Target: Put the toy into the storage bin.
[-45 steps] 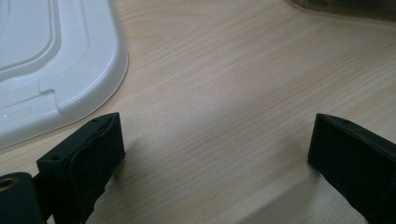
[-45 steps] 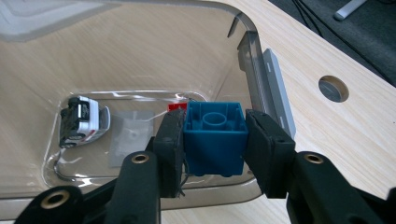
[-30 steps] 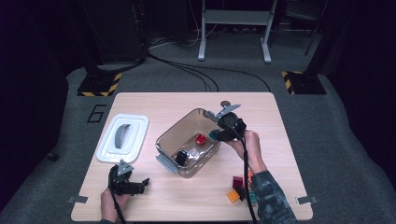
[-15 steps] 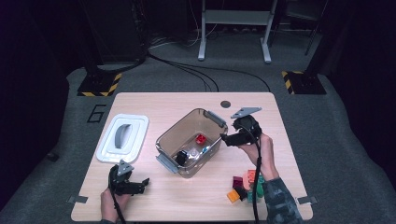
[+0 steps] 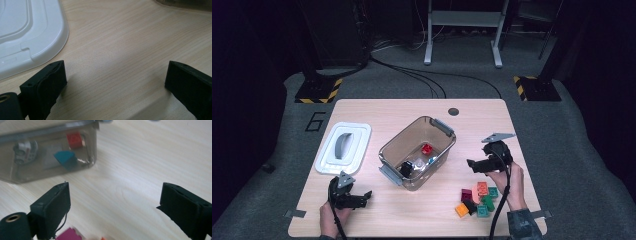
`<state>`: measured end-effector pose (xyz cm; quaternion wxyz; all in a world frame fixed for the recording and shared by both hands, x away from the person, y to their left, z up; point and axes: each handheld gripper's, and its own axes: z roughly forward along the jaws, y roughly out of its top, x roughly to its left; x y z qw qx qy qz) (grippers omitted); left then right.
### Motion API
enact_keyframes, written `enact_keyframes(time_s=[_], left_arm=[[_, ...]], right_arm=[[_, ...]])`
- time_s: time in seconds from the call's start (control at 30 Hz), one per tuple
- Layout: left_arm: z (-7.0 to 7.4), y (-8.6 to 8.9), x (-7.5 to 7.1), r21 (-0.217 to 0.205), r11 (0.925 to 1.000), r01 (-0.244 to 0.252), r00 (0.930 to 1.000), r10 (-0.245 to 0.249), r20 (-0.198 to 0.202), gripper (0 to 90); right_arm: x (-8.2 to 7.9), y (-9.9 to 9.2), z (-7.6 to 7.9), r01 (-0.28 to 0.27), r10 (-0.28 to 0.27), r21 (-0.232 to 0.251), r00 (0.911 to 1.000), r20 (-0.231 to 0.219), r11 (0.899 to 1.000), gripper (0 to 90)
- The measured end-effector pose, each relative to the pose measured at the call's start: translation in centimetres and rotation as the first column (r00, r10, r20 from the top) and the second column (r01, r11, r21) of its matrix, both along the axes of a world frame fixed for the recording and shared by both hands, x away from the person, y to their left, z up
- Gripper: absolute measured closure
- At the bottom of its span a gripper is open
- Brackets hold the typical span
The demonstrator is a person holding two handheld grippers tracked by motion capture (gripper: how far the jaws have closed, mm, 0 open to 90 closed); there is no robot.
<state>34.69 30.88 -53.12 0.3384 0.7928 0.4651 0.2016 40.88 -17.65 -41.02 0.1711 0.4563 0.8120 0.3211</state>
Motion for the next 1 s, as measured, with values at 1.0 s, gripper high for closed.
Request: enact_keyframes(time_s=[1.0], left_arm=[[0.0, 0.0, 0.0, 0.000, 1.0000, 0.000, 1.0000, 0.000, 0.000, 3.5]], right_arm=[[-1.9, -2.7, -7.0, 0.084, -0.078, 0.019, 0.9699, -0.231, 0.996, 33.2]])
